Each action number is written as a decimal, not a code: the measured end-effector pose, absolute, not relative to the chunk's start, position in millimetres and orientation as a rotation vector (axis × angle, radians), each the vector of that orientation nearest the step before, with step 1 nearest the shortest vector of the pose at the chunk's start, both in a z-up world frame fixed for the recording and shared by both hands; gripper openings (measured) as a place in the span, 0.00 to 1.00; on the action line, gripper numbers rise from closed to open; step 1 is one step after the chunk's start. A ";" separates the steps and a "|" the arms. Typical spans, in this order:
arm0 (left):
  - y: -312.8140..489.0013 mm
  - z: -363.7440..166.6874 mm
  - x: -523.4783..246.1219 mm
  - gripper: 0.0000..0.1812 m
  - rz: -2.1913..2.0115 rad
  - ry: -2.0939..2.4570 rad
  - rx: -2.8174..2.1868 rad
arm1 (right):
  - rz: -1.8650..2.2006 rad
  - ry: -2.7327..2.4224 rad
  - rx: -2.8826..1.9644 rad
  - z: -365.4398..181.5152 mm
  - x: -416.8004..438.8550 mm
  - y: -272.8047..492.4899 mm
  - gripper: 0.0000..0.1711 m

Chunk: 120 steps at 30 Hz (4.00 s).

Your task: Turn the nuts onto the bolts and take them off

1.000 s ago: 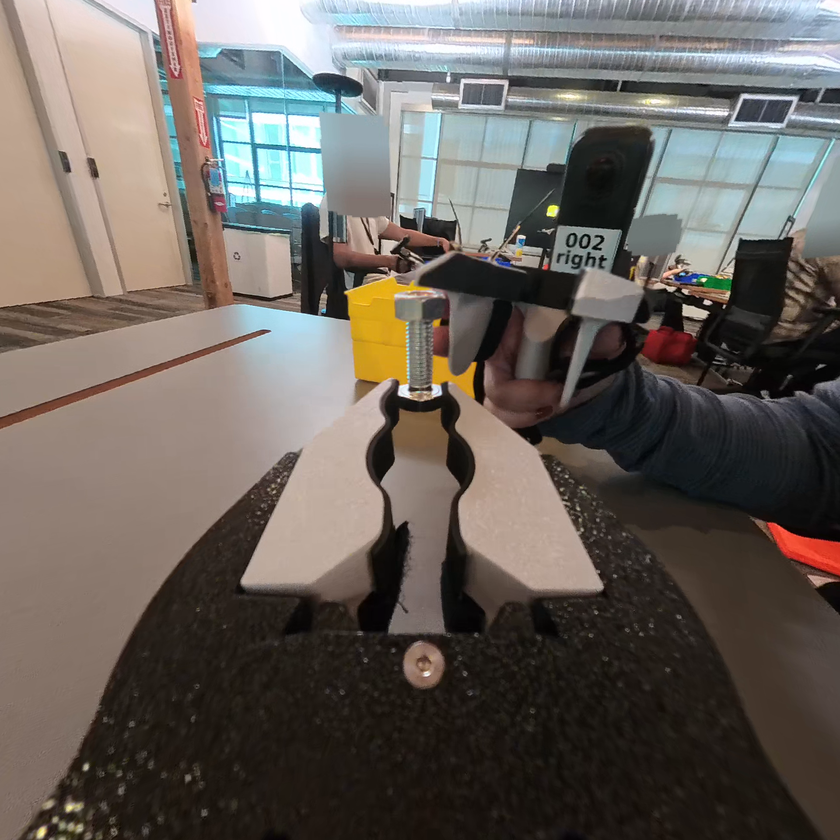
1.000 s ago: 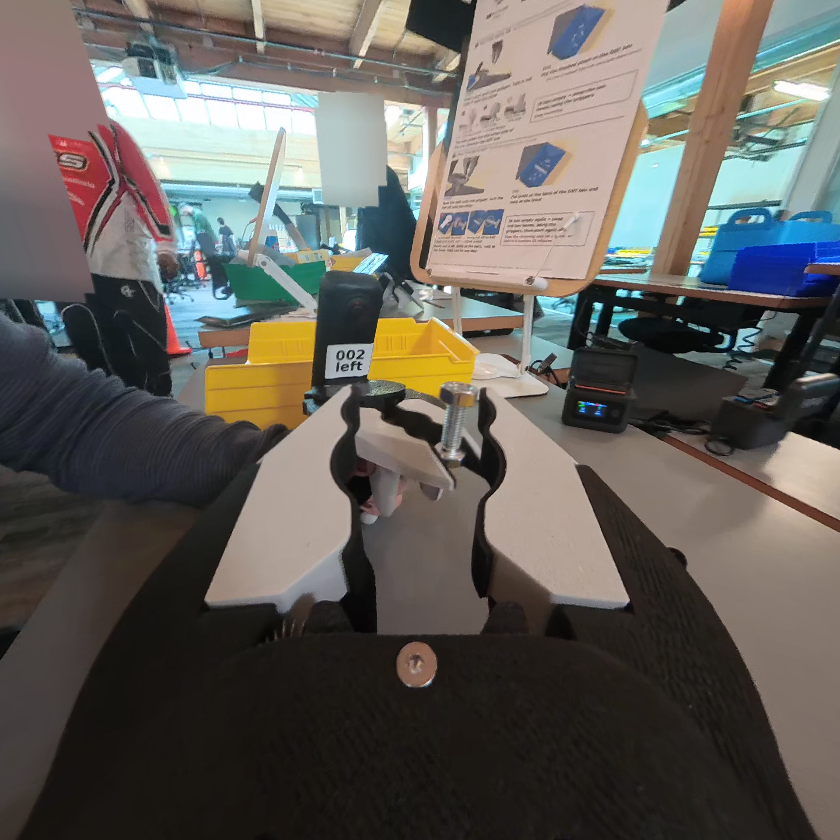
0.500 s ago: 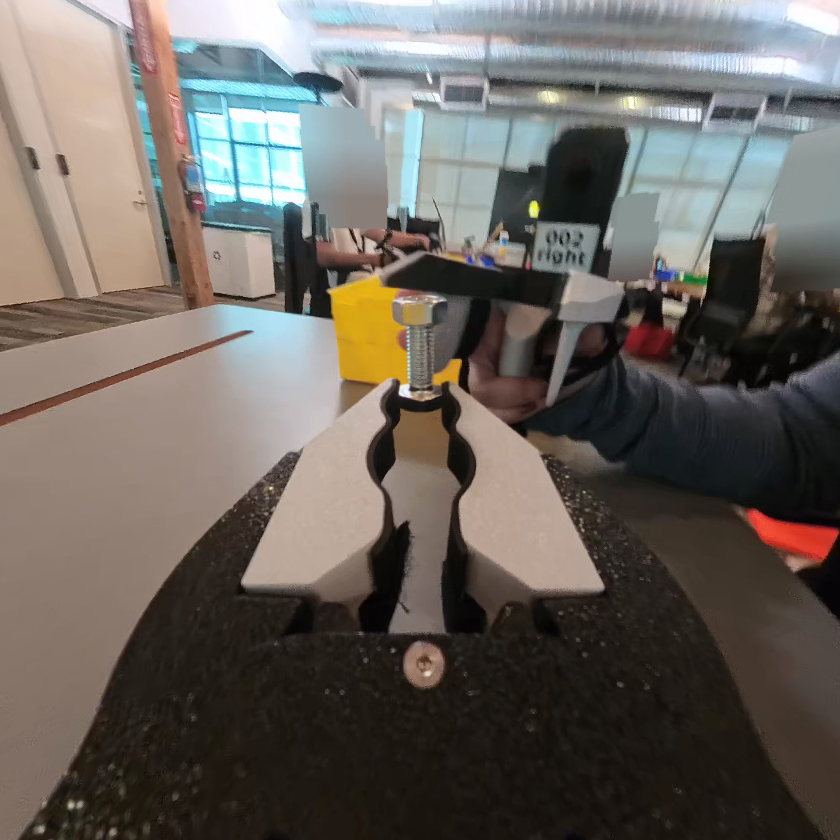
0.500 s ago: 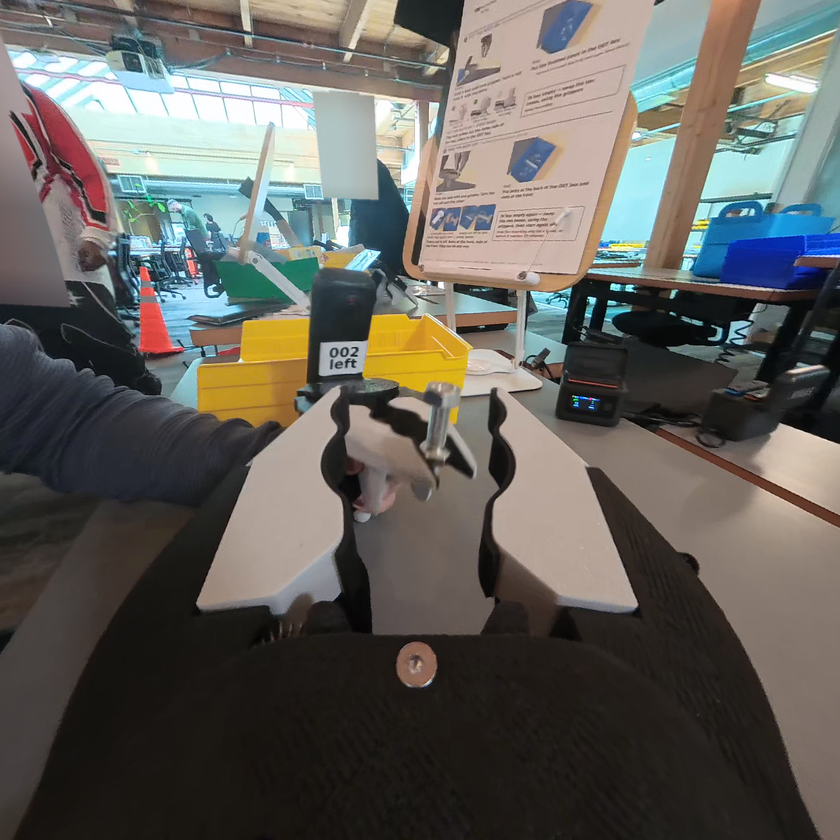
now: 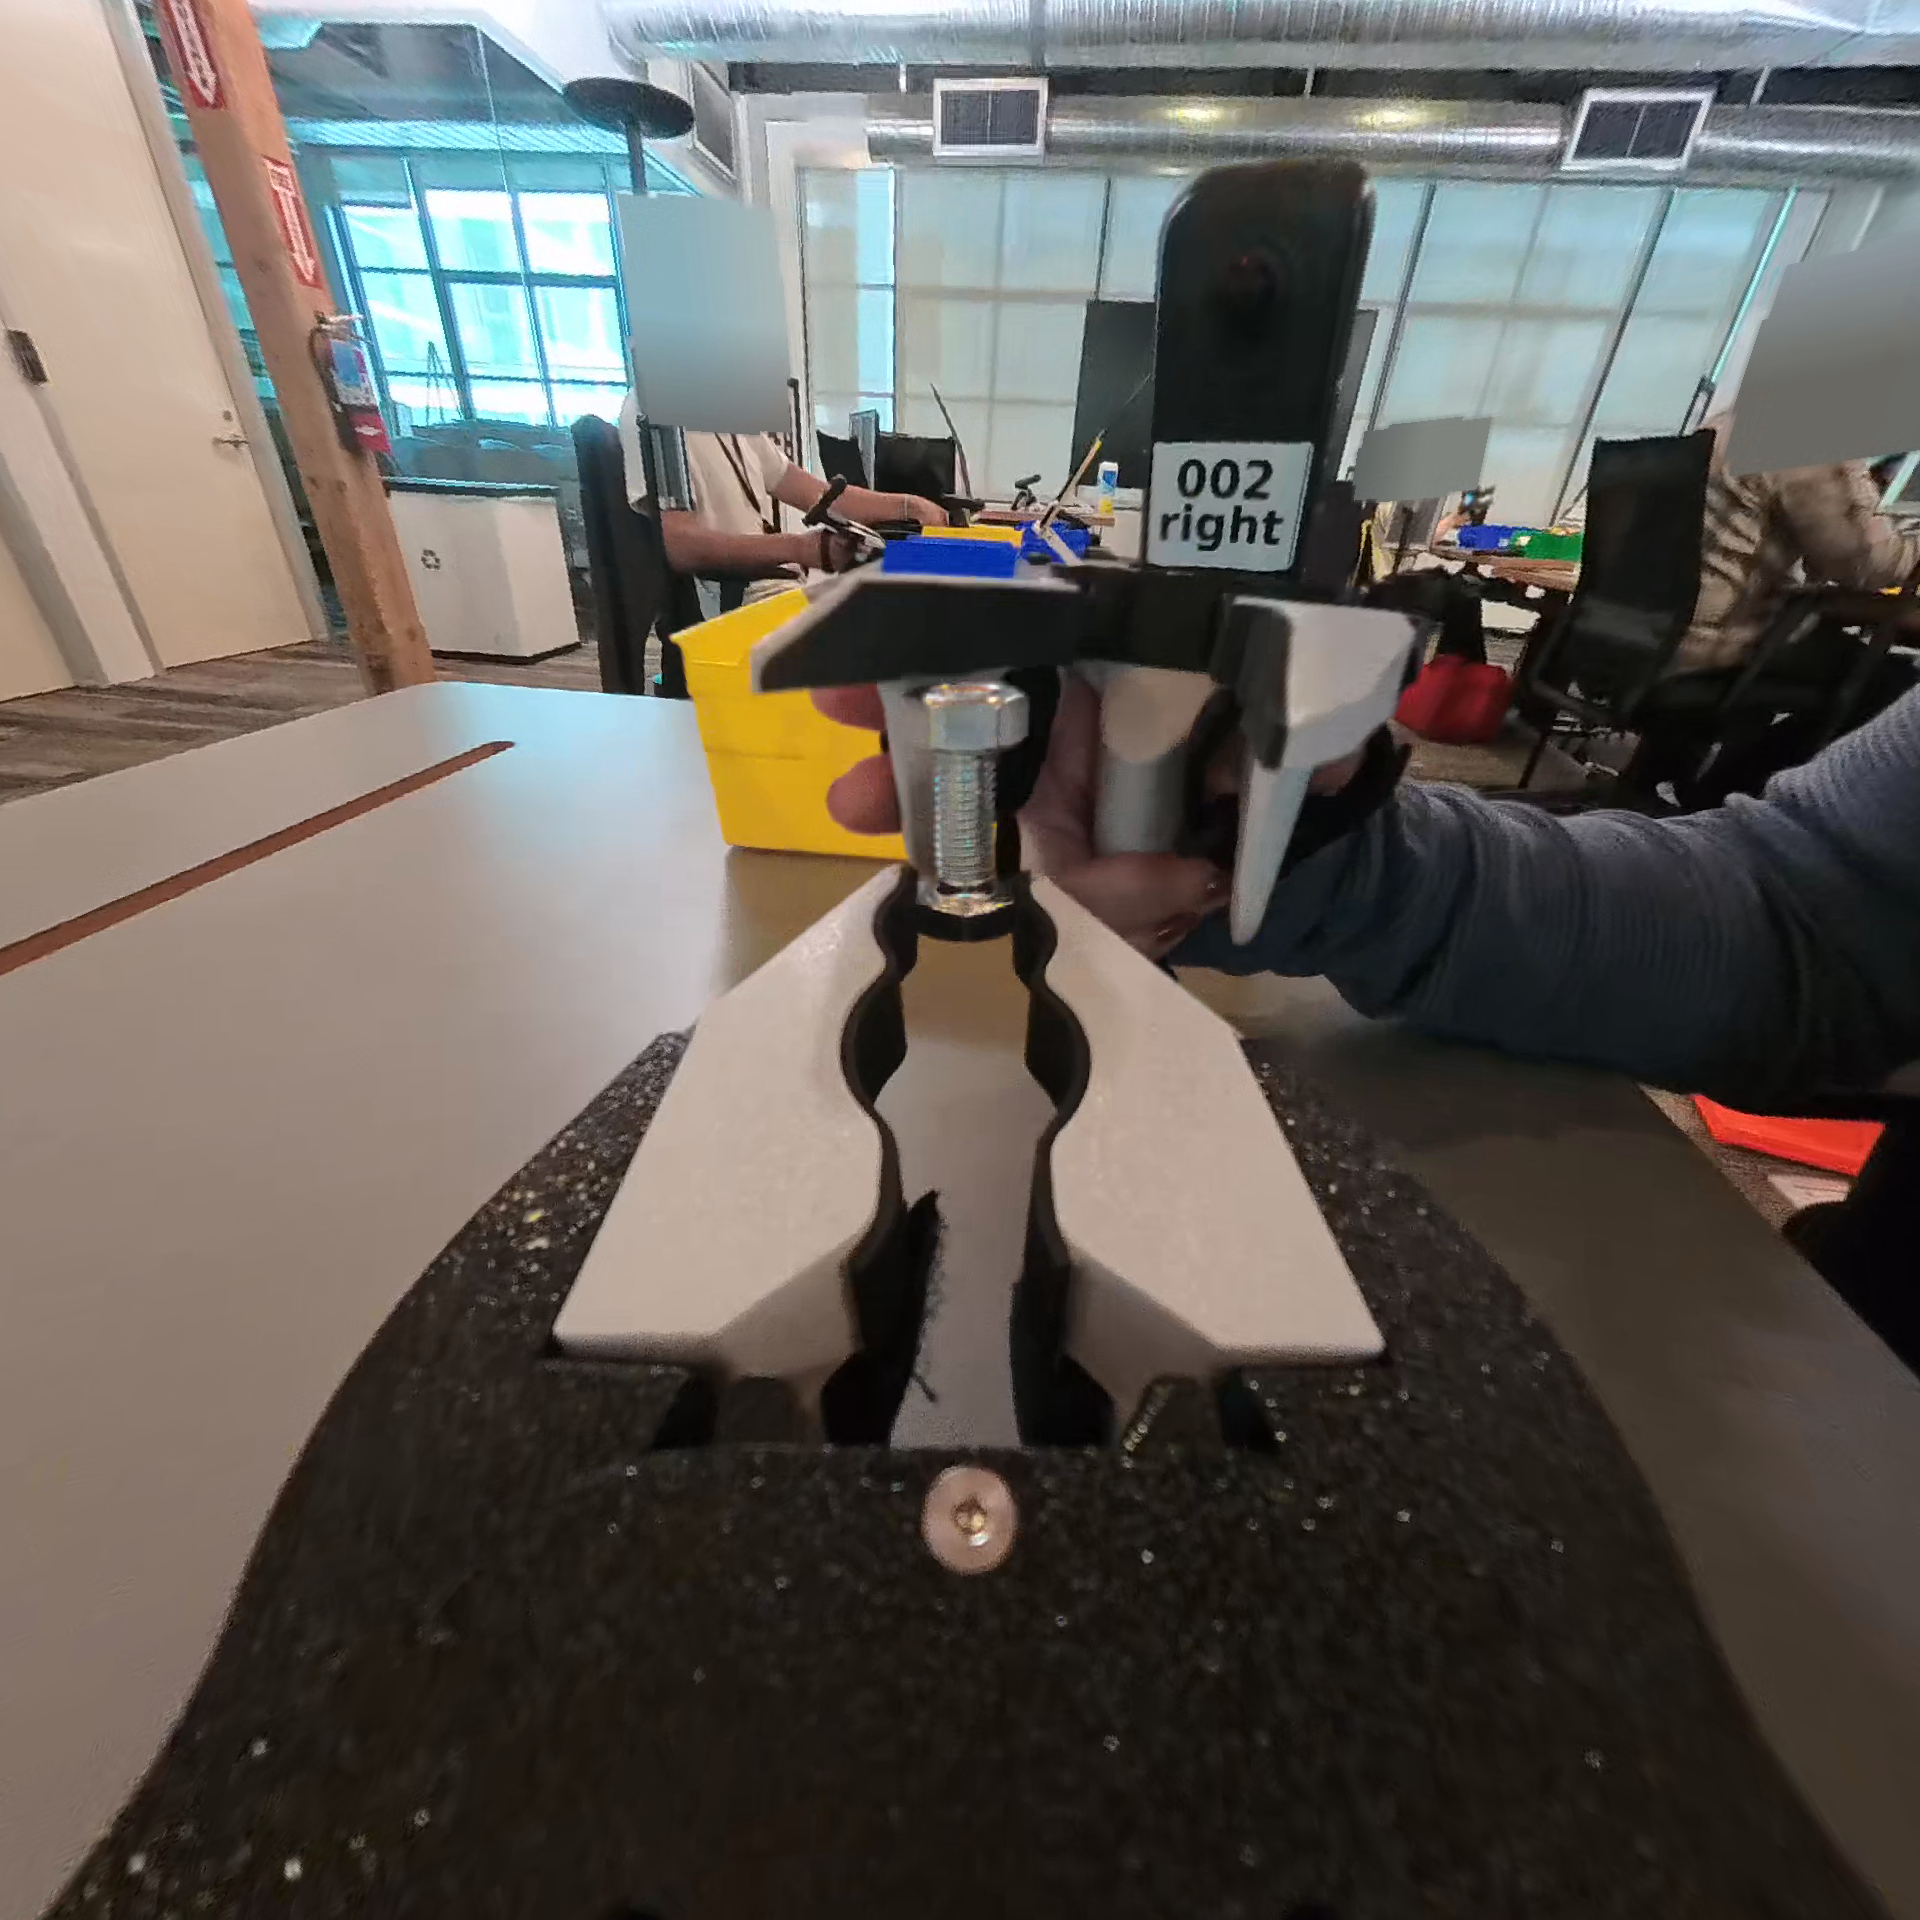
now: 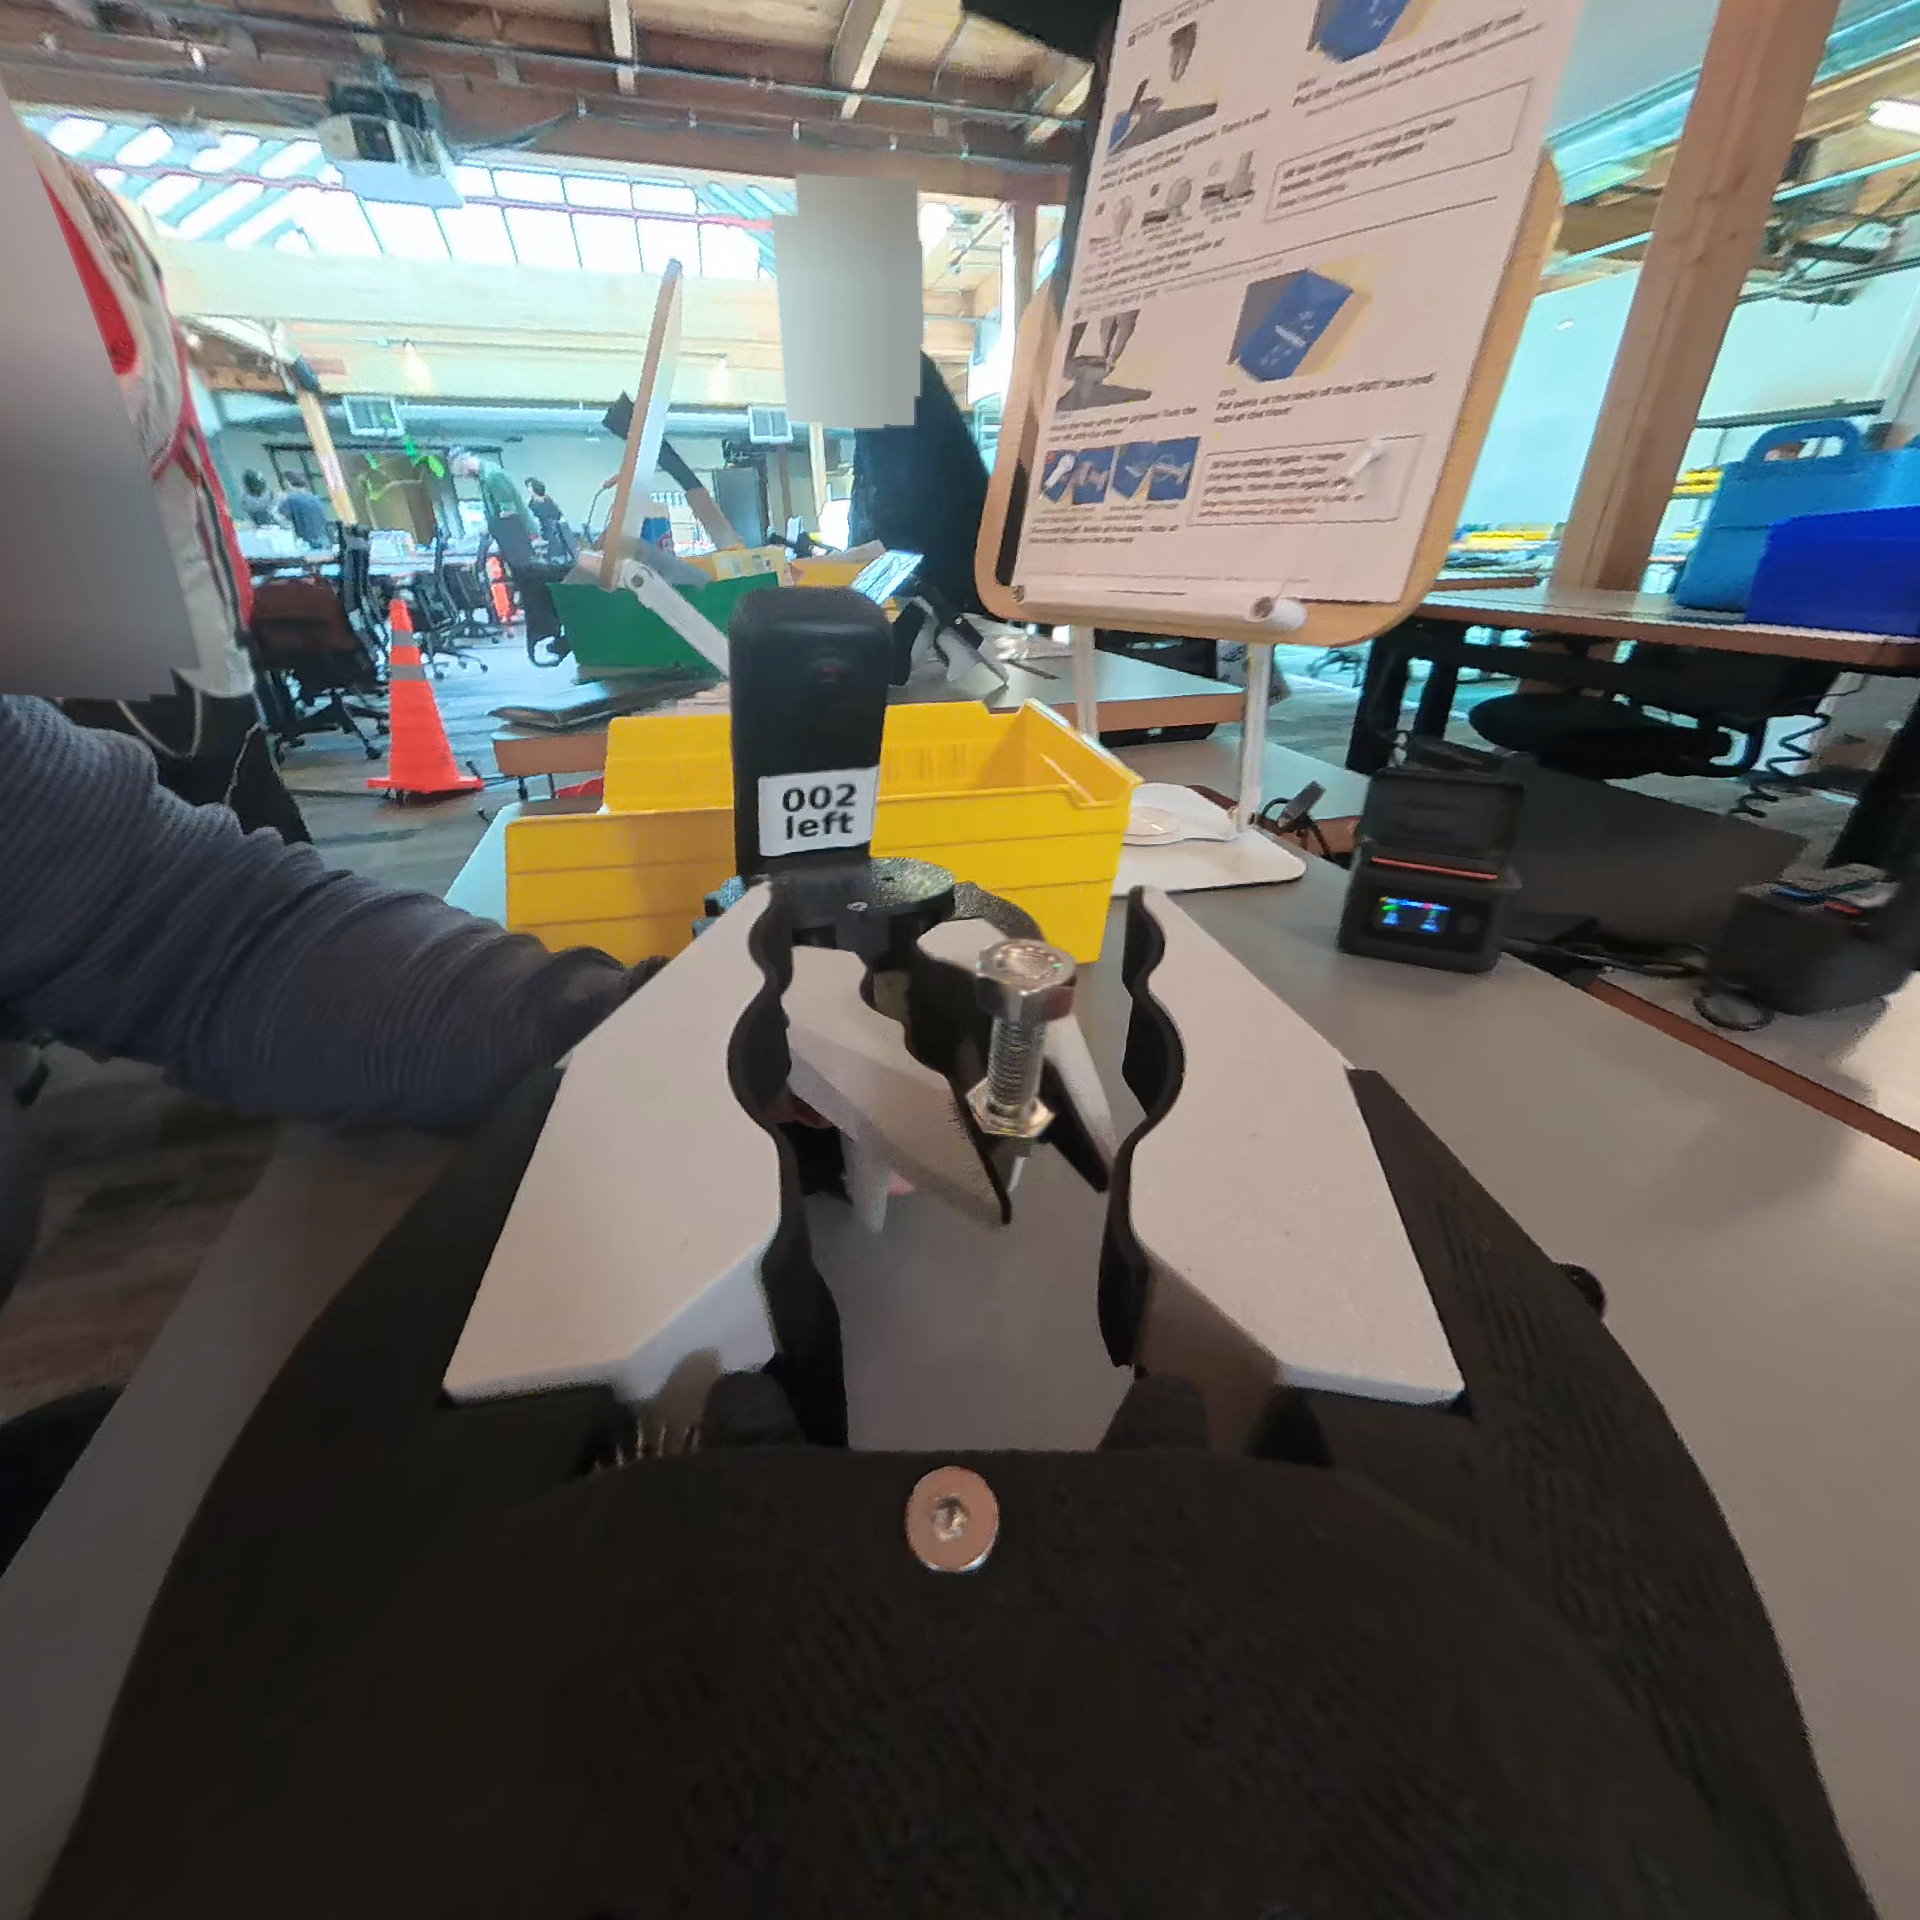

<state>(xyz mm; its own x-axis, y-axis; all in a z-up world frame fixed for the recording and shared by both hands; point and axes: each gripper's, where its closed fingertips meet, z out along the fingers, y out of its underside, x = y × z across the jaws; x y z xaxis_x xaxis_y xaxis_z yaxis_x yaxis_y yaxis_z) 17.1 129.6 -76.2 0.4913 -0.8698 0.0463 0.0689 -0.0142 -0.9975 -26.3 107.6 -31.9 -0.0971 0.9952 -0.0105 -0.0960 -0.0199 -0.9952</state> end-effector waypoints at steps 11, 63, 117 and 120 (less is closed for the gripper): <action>130.4 -76.8 11.0 0.09 -0.891 0.748 -1.403 | 1.341 -1.191 -1.115 -30.9 -20.3 113.2 0.36; 124.7 -80.3 26.5 0.09 -0.877 0.804 -1.406 | 1.329 -1.300 -1.118 -43.0 -28.7 98.5 0.44; 123.7 -67.2 8.3 0.09 -0.932 0.746 -1.359 | 1.321 -1.262 -1.123 -38.9 -21.7 107.4 0.39; 126.9 -72.1 9.3 0.09 -0.917 0.742 -1.381 | 1.328 -1.332 -1.101 -44.1 -29.2 92.3 0.40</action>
